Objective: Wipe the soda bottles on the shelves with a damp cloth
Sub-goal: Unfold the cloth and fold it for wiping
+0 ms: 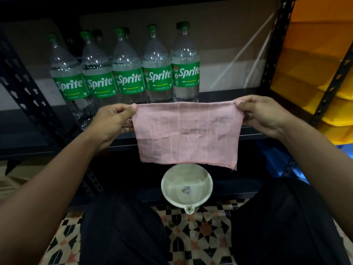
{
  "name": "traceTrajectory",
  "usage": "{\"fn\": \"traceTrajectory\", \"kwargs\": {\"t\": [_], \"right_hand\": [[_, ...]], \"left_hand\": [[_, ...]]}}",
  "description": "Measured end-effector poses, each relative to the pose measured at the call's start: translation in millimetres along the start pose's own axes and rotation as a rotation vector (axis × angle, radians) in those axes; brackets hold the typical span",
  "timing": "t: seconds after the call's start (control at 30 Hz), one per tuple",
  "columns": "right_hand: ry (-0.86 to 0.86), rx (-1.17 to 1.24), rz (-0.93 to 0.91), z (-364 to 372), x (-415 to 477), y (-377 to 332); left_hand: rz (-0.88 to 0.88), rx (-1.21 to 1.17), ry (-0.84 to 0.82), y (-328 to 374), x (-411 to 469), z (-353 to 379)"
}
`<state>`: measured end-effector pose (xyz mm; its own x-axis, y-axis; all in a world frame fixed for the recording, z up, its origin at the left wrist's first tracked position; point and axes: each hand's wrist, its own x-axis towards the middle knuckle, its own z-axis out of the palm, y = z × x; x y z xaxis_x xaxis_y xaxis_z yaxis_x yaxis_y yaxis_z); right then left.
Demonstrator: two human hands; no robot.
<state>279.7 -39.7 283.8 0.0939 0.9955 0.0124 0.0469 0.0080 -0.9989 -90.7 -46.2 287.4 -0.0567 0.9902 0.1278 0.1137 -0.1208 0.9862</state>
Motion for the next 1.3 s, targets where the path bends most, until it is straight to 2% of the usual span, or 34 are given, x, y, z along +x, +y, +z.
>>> {"fn": "traceTrajectory", "kwargs": {"t": [0.2,0.5,0.83,1.0,1.17,1.3], "right_hand": [[0.064,-0.024,-0.002,2.5,-0.3,4.8],[-0.015,-0.019,-0.027,-2.7,0.4,6.1],[0.006,-0.109,-0.067,-2.5,2.9,10.5],[-0.033,-0.044,-0.021,-1.2,-0.1,18.2],[-0.05,0.032,-0.007,-5.3,-0.8,23.8],[-0.006,0.035,-0.053,-6.6,-2.4,20.7]], "left_hand": [[-0.033,0.002,0.004,-8.8,1.0,-2.6],[-0.013,0.053,0.025,-16.5,1.7,-6.5],[0.101,0.072,0.084,-19.4,5.8,-8.8],[0.176,0.149,0.078,-13.3,3.7,-11.1],[0.037,0.212,-0.076,-5.1,-2.9,-8.0],[-0.064,0.169,-0.114,-14.1,-10.2,-5.5]]}}
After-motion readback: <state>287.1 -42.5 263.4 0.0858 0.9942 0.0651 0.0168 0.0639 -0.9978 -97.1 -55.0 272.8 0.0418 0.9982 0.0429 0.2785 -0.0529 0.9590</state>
